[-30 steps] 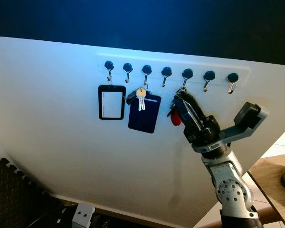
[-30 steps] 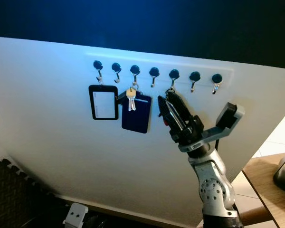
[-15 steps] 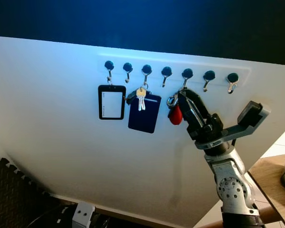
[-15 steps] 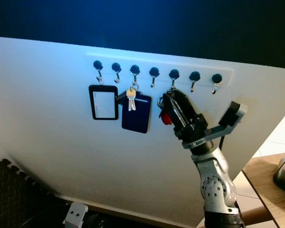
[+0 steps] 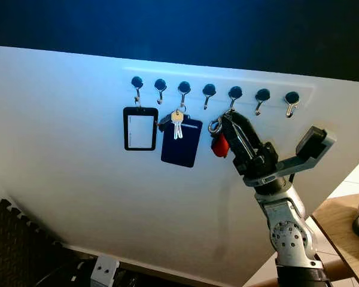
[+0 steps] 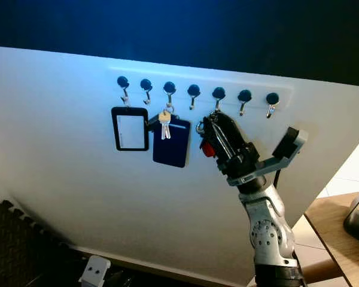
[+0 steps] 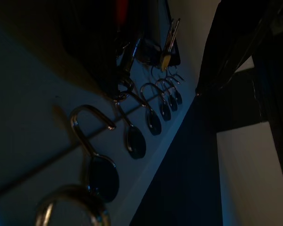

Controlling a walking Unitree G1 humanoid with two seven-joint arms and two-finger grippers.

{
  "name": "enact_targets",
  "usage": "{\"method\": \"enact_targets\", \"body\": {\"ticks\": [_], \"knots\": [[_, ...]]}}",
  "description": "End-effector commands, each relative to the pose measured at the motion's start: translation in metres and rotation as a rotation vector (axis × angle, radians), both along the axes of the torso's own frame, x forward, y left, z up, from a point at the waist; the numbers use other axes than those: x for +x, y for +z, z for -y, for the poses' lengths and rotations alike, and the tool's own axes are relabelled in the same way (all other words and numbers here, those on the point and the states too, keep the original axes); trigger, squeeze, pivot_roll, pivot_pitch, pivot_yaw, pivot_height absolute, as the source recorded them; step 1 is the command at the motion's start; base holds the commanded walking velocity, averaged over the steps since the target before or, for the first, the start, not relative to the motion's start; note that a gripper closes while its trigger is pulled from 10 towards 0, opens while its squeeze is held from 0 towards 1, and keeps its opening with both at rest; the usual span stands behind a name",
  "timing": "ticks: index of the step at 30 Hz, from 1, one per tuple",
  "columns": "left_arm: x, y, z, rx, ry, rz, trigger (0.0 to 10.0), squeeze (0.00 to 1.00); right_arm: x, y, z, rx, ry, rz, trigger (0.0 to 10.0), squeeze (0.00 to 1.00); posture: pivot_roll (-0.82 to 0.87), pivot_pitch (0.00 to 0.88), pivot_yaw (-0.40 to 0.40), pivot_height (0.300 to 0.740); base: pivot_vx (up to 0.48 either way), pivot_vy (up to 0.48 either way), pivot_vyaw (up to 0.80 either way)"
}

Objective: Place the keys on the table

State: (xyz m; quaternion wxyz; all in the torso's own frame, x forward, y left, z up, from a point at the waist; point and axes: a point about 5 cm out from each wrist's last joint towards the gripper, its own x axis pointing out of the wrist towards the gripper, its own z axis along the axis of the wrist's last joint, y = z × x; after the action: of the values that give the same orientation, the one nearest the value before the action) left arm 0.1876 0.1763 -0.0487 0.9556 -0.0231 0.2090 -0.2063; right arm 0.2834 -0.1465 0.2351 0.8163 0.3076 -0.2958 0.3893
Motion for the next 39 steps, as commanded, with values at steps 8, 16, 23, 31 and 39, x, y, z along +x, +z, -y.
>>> {"method": "enact_targets", "body": {"ticks": [8, 16, 23, 31, 39], "knots": [[-0.004, -0.002, -0.003, 0.016, -0.014, -0.020, 10.0, 0.00, -0.014, -0.003, -0.002, -0.013, 0.096, 0.013, 10.0, 0.00, 0.08, 0.102, -0.034, 0.740, 0.000, 0.000, 0.00], [-0.004, -0.003, -0.005, 0.021, -0.010, -0.027, 10.0, 0.00, -0.010, -0.001, 0.000, 0.005, 0.064, 0.010, 10.0, 0.00, 0.09, 0.102, -0.034, 0.740, 0.000, 0.000, 0.00], [-0.004, -0.003, -0.006, 0.023, -0.009, -0.031, 10.0, 0.00, -0.002, -0.003, 0.007, 0.024, -0.014, -0.016, 10.0, 0.00, 0.09, 0.102, -0.034, 0.740, 0.000, 0.000, 0.00], [-0.004, -0.003, -0.005, 0.021, -0.010, -0.031, 10.0, 0.00, 0.005, -0.005, 0.006, 0.015, -0.032, -0.036, 10.0, 0.00, 0.09, 0.100, -0.035, 0.740, 0.000, 0.000, 0.00], [-0.003, -0.003, -0.005, 0.022, -0.009, -0.029, 10.0, 0.00, 0.011, -0.004, -0.006, 0.010, 0.001, -0.033, 10.0, 0.00, 0.09, 0.101, -0.038, 0.740, 0.000, 0.000, 0.00]]}}
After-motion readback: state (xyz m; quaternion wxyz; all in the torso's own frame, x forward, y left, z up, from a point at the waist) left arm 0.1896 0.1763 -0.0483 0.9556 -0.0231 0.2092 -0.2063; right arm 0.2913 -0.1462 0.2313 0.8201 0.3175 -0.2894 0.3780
